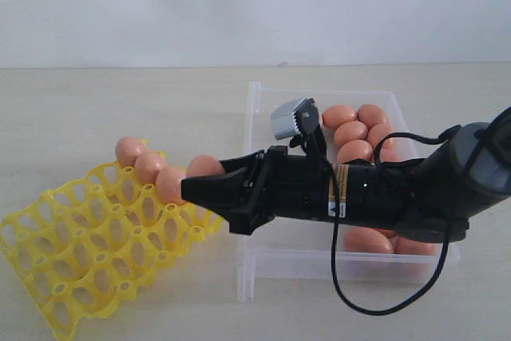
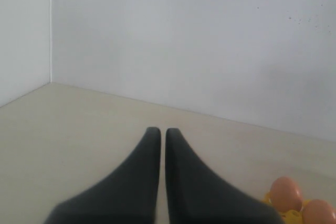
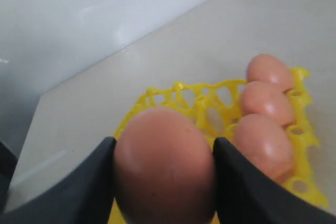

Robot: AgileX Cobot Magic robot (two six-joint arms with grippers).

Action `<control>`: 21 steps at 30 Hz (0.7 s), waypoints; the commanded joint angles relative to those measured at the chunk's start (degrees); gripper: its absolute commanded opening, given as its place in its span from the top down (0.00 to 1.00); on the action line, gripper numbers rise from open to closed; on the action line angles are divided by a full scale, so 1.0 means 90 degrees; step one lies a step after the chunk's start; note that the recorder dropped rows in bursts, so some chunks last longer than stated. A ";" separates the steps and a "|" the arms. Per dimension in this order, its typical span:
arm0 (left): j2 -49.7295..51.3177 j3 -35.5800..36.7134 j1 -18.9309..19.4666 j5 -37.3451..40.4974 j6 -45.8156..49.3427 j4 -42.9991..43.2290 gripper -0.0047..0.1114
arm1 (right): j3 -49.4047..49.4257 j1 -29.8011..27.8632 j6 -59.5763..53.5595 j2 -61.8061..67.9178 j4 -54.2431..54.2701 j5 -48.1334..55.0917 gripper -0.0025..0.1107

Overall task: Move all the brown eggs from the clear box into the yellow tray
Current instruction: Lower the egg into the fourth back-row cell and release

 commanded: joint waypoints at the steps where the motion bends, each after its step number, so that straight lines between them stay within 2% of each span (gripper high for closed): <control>1: -0.0016 -0.0004 0.0010 -0.0085 -0.0057 -0.0056 0.93 | -0.0112 0.0514 -0.0010 -0.0070 -0.0083 -0.0043 0.98; 6: -0.0016 -0.0004 0.0010 -0.0085 -0.0057 -0.0056 0.93 | -0.0451 0.0867 0.0282 -0.0070 -0.0083 0.1380 0.98; 10: -0.0016 -0.0004 0.0010 -0.0072 -0.0057 -0.0056 0.93 | -0.0545 0.0868 0.0357 -0.0070 0.0086 0.1789 0.98; 15: -0.0016 -0.0004 0.0010 -0.0072 -0.0057 -0.0056 0.93 | -0.0723 0.0868 0.0357 -0.0070 0.0281 0.3031 0.98; 21: -0.0016 -0.0004 0.0010 -0.0072 -0.0057 -0.0056 0.93 | -0.0745 0.0868 0.0147 -0.0070 0.0299 0.3281 0.98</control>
